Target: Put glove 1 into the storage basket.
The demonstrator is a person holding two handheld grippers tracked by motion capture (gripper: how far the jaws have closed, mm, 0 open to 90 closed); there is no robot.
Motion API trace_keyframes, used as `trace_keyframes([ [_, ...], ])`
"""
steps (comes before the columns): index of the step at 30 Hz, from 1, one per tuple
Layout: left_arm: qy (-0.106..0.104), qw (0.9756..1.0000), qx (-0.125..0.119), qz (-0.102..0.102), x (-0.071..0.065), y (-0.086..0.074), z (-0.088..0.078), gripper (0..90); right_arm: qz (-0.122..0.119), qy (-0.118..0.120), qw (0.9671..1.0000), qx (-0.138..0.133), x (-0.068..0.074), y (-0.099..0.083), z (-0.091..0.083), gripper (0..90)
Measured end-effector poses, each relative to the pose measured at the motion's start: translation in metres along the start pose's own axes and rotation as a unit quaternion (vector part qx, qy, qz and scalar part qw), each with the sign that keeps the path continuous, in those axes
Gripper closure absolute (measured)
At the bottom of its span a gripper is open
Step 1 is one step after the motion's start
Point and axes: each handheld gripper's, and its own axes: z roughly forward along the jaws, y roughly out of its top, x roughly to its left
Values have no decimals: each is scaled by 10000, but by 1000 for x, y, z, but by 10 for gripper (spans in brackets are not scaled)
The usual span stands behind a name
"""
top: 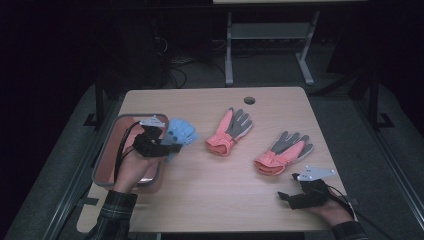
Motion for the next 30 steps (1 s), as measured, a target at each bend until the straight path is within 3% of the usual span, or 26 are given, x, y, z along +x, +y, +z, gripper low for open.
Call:
trace_keyframes([
  [8, 377, 9987, -119, -325, 28, -13, -24, 743, 3, 1, 10000, 1, 0, 0, 0, 127],
  [16, 687, 9956, -118, -619, 53, -29, -38, 743, 7, 2, 10000, 0, 0, 0, 0, 127],
  [23, 1007, 9919, -6, -778, 72, -44, -43, 744, 4, 0, 10000, -1, 0, 0, 0, 127],
  [30, 1147, 9897, 192, -839, 86, -54, -36, 742, 13, -6, 10000, 4, 0, 0, 0, 124],
])
